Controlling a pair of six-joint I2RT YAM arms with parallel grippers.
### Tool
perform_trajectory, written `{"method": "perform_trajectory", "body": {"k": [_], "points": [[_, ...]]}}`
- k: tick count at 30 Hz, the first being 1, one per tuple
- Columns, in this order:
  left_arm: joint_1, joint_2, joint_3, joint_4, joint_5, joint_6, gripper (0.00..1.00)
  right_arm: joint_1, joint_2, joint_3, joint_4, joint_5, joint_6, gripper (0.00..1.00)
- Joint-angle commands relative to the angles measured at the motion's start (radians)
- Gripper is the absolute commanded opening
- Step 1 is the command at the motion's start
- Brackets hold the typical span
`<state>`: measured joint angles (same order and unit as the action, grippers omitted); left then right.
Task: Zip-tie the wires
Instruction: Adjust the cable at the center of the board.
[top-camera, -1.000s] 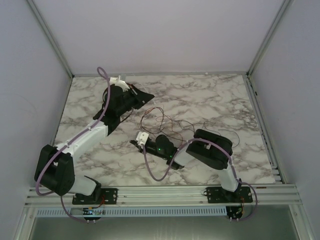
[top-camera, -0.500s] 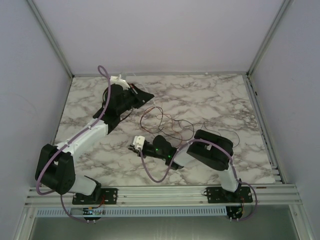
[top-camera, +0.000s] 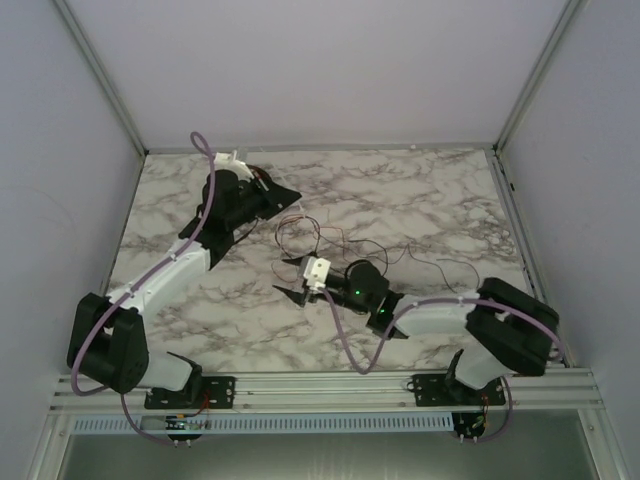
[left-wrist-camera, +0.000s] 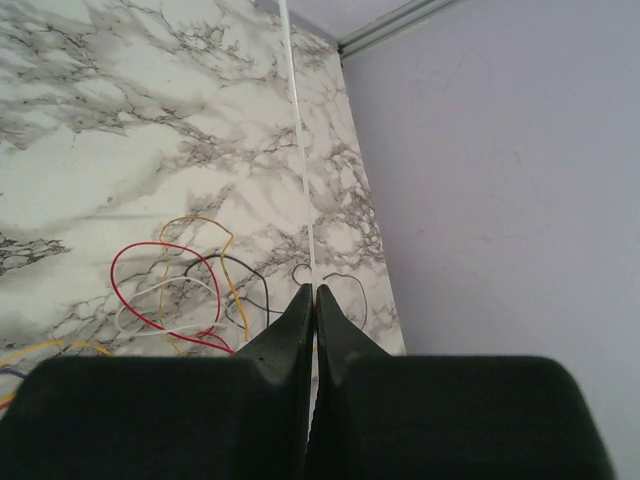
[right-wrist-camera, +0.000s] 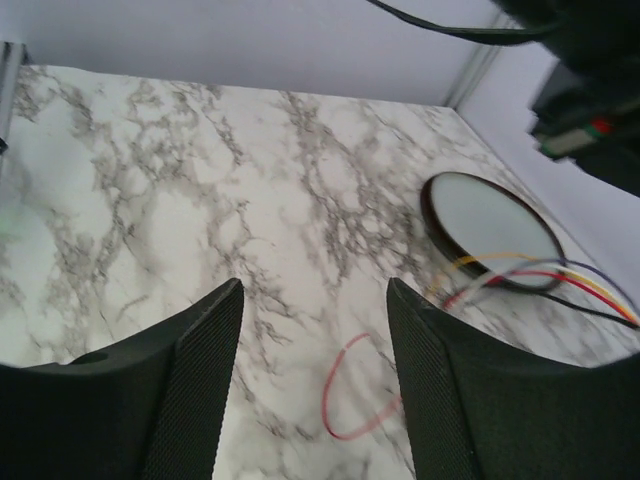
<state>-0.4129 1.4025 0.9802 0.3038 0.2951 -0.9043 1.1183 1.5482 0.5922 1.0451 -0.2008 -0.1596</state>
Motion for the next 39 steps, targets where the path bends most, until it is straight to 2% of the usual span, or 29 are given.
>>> {"method": "perform_trajectory", "body": {"k": [1,5,8,11,14,17,20,24,34,39], "points": [[0.012,-0.048,-0.009,-0.018,0.037,0.033,0.00,-0.043,-0.142,-0.032,-0.208,-0.022,-0.075,0.61],[0.017,-0.065,-0.012,-0.032,0.029,0.041,0.00,-0.093,-0.266,-0.084,-0.292,0.010,-0.084,0.62],[0.018,-0.075,-0.014,-0.035,0.039,0.043,0.00,-0.152,-0.332,-0.126,-0.288,0.043,-0.057,0.61],[0.018,-0.087,-0.012,-0.049,0.056,0.050,0.00,-0.215,-0.349,-0.133,-0.267,0.004,-0.039,0.60],[0.019,-0.101,-0.018,-0.062,0.070,0.062,0.00,-0.281,-0.317,-0.121,-0.224,-0.057,-0.038,0.56],[0.018,-0.121,-0.029,-0.083,0.069,0.079,0.00,-0.361,-0.272,-0.093,-0.166,-0.164,0.004,0.42],[0.019,-0.140,-0.050,-0.083,0.072,0.083,0.00,-0.416,-0.228,-0.064,-0.150,-0.248,0.017,0.34],[0.019,-0.152,-0.062,-0.085,0.080,0.084,0.00,-0.441,-0.198,-0.041,-0.145,-0.301,0.016,0.30],[0.019,-0.164,-0.063,-0.083,0.117,0.090,0.00,-0.462,-0.142,-0.047,-0.165,-0.290,0.004,0.32],[0.017,-0.169,-0.067,-0.087,0.125,0.094,0.00,-0.463,-0.091,-0.025,-0.142,-0.227,0.017,0.32]]}}
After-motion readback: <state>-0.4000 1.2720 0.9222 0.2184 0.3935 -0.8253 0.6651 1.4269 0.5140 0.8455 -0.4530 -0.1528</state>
